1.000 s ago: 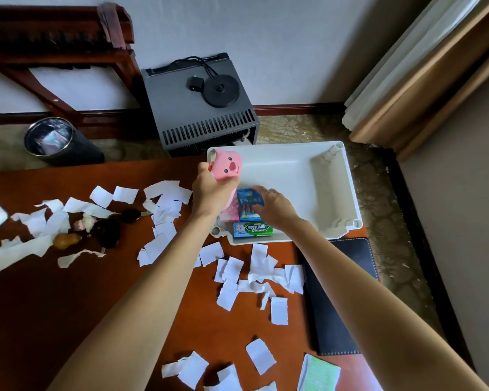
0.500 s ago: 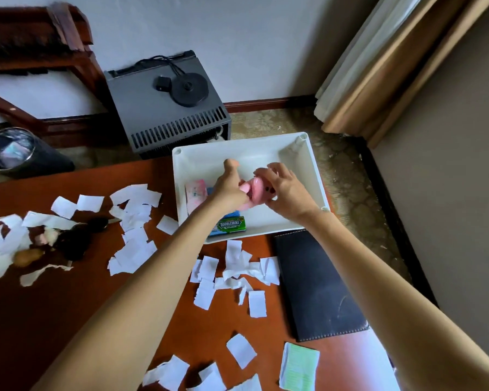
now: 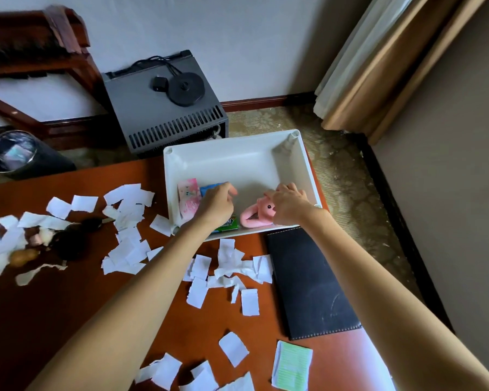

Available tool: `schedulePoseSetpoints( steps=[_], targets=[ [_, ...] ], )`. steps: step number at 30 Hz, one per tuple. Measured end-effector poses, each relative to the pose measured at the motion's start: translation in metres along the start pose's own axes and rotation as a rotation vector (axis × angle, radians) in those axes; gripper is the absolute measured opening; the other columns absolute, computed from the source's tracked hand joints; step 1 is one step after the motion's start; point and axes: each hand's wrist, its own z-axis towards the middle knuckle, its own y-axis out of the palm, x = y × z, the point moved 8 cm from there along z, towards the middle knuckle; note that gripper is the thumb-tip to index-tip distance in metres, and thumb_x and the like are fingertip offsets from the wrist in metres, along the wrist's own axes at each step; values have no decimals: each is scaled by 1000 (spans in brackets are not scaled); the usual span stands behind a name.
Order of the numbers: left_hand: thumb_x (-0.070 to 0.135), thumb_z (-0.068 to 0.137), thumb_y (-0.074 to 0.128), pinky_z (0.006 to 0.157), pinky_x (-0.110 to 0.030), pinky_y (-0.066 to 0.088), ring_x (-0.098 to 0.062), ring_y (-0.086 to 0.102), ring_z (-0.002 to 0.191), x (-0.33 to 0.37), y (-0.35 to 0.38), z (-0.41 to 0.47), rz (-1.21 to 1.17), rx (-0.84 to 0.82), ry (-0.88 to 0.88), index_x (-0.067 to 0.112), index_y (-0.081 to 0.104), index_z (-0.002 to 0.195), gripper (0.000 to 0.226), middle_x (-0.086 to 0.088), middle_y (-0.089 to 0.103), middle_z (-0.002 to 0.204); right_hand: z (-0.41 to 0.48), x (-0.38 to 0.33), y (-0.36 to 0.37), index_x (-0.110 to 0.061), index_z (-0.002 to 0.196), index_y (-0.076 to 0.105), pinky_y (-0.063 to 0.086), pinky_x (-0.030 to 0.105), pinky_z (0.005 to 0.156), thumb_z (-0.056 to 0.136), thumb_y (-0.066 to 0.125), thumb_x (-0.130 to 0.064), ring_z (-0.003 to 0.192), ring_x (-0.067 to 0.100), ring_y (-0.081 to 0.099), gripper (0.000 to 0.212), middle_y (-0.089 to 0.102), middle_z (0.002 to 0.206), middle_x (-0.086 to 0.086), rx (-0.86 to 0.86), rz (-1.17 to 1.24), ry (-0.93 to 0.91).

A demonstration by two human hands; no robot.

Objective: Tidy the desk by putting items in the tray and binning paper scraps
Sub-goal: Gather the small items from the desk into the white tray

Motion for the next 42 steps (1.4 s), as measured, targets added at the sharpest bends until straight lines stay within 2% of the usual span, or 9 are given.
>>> schedulePoseSetpoints(
  steps=[3,7,11,13,16,21,24,33,42],
  targets=[
    [-8,90,31,94,-31,44,-24,55,114,-3,1,-4,-11,-1,-22,3,55,120,40,-14,60,122,-3,-1,2,-26,145,22,30,45,109,88,50,-25,132,36,31,63,37,137,18,-47,79,0],
    [-11,89,31,92,-28,44,-24,56,114,-2,-1,-13,-33,14,-45,2,55,119,40,-15,60,122,-7,-1,7,-31,142,27,34,43,107,85,51,-13,131,37,33,65,33,139,12,-39,108,9],
    [-12,89,32,85,-21,40,-24,55,114,-1,-9,-24,-23,44,-58,1,55,120,41,-15,60,121,-18,-8,0,-30,144,24,18,48,115,85,49,-7,144,36,6,69,7,156,11,35,84,0],
    [-11,89,32,90,-25,43,-25,55,114,1,-18,-33,-8,88,-59,2,56,119,40,-15,61,121,-24,-14,-6,-24,142,27,17,48,115,86,48,-10,144,36,6,61,10,155,14,103,65,2],
    [-5,92,34,93,-34,45,-27,53,118,8,-38,-56,39,171,-47,2,56,118,35,-15,60,124,-42,-30,-18,-13,136,37,24,43,112,91,43,-13,138,33,23,45,31,145,17,266,82,-9],
    [9,98,36,82,-32,50,-23,55,114,-3,-77,-124,111,355,-49,7,53,120,28,-11,57,126,-86,-92,-21,-5,125,49,43,39,90,89,41,-4,109,37,54,36,54,122,19,436,192,-140],
    [9,99,33,86,-33,47,-26,54,114,-40,-94,-181,151,425,-123,7,52,122,30,-13,57,125,-110,-147,5,-3,119,51,46,37,80,88,43,-2,103,38,58,32,59,116,22,389,223,-263],
    [8,96,41,95,-34,44,-28,53,117,-251,-99,-335,140,410,-482,6,54,123,31,-14,58,125,-161,-301,142,-3,119,53,46,37,92,88,41,3,110,37,57,34,60,120,20,135,195,-398],
    [6,92,48,93,-32,43,-27,48,119,-359,-100,-378,222,229,-405,8,52,125,34,-13,50,127,-181,-416,247,-11,128,46,31,37,110,87,36,2,130,35,40,44,42,138,18,-41,214,-245]
  ],
)
